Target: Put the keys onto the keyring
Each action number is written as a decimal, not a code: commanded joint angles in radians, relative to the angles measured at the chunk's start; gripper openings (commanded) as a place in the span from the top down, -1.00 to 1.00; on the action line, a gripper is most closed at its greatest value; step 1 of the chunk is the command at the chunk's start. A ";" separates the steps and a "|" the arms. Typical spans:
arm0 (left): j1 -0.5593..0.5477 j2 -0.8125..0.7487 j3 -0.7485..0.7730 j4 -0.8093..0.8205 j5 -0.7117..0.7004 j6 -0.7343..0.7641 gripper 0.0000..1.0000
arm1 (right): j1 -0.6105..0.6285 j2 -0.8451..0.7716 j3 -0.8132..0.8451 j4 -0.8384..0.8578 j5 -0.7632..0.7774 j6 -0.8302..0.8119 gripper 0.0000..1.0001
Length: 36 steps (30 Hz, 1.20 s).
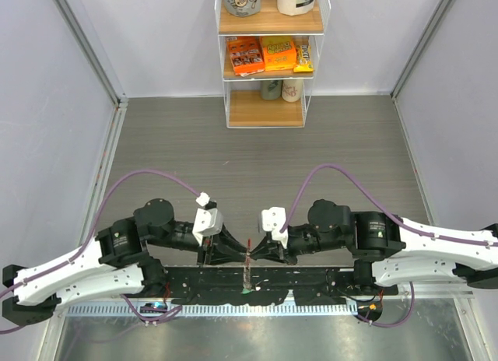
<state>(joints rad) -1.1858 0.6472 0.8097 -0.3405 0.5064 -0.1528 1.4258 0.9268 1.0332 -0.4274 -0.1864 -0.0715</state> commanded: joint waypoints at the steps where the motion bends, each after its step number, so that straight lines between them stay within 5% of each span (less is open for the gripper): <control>1: -0.005 -0.072 -0.030 0.118 -0.023 -0.011 0.39 | 0.004 -0.063 -0.007 0.079 -0.002 0.013 0.89; 6: -0.005 -0.135 -0.076 0.190 -0.037 -0.019 0.21 | 0.004 -0.088 -0.015 0.098 0.011 0.013 0.89; 15: -0.005 -0.093 -0.066 0.212 -0.025 -0.030 0.24 | 0.004 -0.108 -0.016 0.134 0.028 0.013 0.89; 19: -0.005 -0.078 -0.064 0.215 -0.019 -0.030 0.36 | 0.004 -0.121 -0.024 0.151 0.041 0.018 0.89; 26: -0.005 -0.055 -0.052 0.201 -0.009 -0.027 0.98 | 0.004 -0.137 -0.025 0.179 0.051 0.016 0.89; 36: -0.005 -0.046 -0.049 0.210 -0.014 -0.021 1.00 | 0.005 -0.200 -0.139 0.386 0.094 0.013 0.89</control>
<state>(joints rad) -1.1866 0.5983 0.7364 -0.1715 0.4831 -0.1783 1.4258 0.7761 0.9363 -0.2611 -0.1337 -0.0666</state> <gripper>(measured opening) 0.035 0.062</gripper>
